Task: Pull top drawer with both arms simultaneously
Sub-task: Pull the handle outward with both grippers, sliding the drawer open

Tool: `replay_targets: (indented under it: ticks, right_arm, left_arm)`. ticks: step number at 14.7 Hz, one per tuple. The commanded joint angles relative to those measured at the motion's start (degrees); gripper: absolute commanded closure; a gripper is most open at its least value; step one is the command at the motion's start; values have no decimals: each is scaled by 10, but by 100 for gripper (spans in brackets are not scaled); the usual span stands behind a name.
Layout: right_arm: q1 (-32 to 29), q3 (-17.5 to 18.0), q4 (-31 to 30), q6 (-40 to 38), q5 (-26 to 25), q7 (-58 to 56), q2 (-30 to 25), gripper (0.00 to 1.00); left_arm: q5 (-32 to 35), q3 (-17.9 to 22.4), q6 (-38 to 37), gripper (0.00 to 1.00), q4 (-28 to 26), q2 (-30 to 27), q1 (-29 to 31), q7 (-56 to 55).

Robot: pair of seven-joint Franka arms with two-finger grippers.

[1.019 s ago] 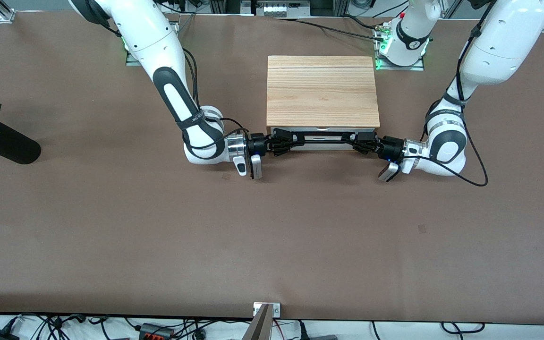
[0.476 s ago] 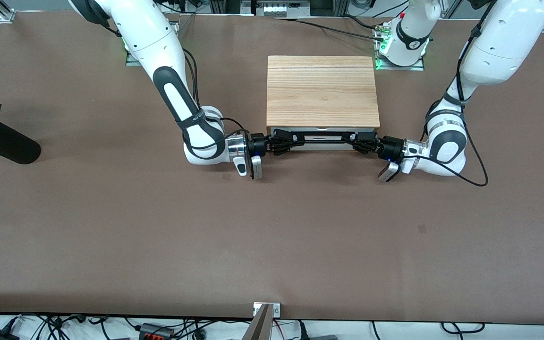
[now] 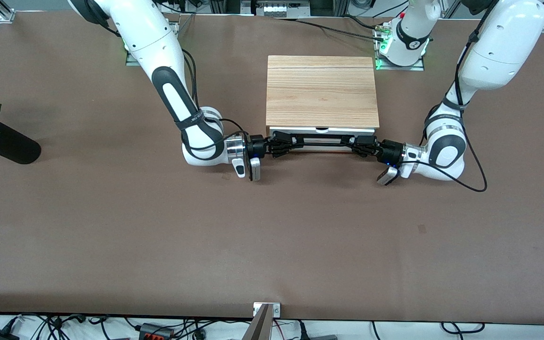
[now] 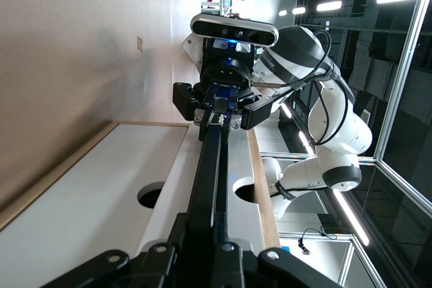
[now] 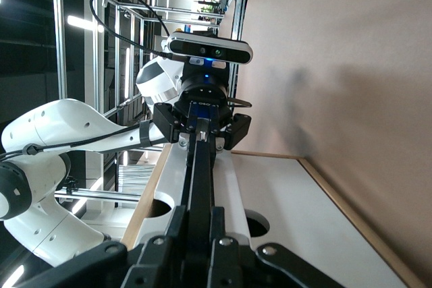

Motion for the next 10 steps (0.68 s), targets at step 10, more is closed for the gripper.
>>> replay_targets:
  ticks: [10]
  right_arm:
    - [-17, 4, 77, 25, -9, 37, 34, 91]
  left_arm:
    - [-19, -1, -1, 95, 149, 74, 6, -93]
